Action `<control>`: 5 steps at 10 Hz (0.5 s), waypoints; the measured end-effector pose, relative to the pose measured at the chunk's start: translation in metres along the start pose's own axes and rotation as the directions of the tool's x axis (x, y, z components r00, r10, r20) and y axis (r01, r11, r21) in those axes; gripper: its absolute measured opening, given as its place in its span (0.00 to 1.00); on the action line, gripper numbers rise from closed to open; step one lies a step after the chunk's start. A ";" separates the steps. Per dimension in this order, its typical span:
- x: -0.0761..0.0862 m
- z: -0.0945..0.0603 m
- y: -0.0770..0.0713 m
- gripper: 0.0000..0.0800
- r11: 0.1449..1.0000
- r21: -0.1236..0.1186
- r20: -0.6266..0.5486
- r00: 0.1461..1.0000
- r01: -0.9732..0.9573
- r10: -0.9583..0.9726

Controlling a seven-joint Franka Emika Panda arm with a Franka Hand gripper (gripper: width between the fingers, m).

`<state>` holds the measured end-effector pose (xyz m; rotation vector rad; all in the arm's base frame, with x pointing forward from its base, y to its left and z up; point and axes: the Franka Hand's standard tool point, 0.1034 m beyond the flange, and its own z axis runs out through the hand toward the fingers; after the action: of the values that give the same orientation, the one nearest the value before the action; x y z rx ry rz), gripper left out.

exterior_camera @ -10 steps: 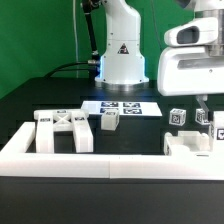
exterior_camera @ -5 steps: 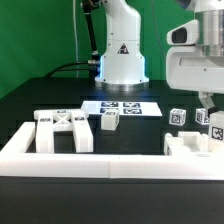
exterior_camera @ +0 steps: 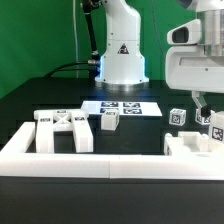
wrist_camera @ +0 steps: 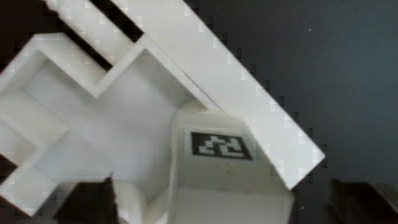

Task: Assemble chair

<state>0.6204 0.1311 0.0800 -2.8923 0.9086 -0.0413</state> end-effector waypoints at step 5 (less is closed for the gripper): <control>0.002 0.001 0.003 0.81 0.873 -0.006 -0.001 0.873 0.488 -0.488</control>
Offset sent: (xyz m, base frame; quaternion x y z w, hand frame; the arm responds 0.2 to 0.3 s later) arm -0.0002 0.0031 -0.0009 0.0197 -0.0001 -0.2080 0.9779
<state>0.6206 0.1276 0.0785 -3.0431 0.1514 -0.0830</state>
